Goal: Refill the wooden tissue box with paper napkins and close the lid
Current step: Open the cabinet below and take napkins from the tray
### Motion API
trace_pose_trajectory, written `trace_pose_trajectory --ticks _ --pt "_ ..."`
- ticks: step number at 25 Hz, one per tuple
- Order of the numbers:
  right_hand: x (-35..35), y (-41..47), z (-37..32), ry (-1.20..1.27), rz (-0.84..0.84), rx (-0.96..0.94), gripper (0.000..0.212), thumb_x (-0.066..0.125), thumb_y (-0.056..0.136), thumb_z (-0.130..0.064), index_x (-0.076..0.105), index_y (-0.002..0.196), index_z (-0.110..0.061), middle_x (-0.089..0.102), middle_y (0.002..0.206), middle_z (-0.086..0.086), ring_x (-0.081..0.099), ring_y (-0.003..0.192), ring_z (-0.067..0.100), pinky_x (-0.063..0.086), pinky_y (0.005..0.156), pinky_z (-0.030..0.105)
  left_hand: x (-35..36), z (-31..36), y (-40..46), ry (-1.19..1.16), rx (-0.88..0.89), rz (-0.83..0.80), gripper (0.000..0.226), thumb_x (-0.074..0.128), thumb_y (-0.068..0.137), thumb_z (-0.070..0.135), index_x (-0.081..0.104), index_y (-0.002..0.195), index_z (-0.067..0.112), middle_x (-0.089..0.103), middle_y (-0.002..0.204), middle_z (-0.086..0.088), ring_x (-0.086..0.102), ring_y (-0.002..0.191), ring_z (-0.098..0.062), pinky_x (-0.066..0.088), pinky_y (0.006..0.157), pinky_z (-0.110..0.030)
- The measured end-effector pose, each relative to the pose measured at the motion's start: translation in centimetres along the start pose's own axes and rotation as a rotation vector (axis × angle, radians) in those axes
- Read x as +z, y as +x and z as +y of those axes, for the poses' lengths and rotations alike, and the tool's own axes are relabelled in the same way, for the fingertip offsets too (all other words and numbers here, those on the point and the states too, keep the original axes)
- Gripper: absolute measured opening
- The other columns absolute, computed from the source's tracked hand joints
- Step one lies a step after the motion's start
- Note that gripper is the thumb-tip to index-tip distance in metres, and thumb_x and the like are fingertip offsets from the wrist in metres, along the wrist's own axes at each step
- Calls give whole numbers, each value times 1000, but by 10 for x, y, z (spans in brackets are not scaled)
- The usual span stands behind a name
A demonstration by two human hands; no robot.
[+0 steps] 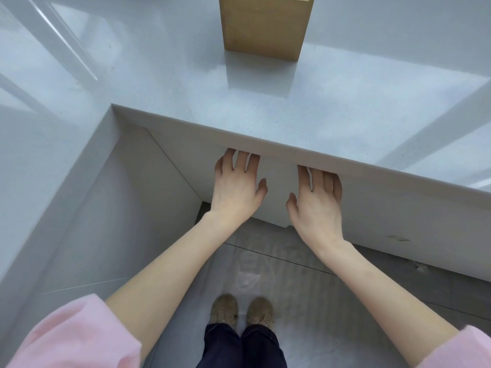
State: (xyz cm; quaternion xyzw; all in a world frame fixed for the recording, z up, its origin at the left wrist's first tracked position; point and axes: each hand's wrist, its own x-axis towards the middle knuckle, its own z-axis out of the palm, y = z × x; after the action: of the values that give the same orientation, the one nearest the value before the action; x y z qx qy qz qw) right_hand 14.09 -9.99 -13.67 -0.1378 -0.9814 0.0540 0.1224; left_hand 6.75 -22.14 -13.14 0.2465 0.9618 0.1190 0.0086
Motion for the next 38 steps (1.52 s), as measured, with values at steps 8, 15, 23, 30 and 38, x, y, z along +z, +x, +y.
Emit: trace_pose_trajectory --ticks 8,15,23,30,38 --pt "-23 -33 -9 162 -58 -80 46 68 69 0 61 114 -4 62 93 15 59 84 33 49 70 42 -5 -6 -42 -140 -73 58 48 53 82 33 50 122 8 53 128 -14 41 125 -33 39 95 -46" --pt "-37 -72 -36 403 -233 -117 38 67 73 9 65 109 -1 62 86 15 57 77 27 49 62 29 -18 -29 -86 -229 -110 -13 38 44 91 30 49 124 11 49 135 -3 28 136 -19 35 103 -37" --pt "-34 -105 -67 545 -283 -93 43 71 70 5 66 111 -8 59 80 6 44 74 10 27 64 1 -31 -46 -118 -268 -178 -69 47 49 86 44 45 125 18 42 139 8 51 110 -18 44 79 -30" --pt "-28 -136 -110 628 -303 -139 49 71 74 -4 60 121 -10 60 101 9 58 88 17 47 71 15 -43 -78 -150 -513 -221 -155 44 48 88 36 37 130 27 23 147 24 55 110 -11 50 85 -37" --pt "-23 -160 -188 696 -445 -72 54 62 82 -21 43 132 -17 43 123 3 47 109 15 50 77 24 -55 -126 -178 -592 -247 -140 56 48 88 18 27 140 28 24 149 16 58 96 -6 51 91 -34"
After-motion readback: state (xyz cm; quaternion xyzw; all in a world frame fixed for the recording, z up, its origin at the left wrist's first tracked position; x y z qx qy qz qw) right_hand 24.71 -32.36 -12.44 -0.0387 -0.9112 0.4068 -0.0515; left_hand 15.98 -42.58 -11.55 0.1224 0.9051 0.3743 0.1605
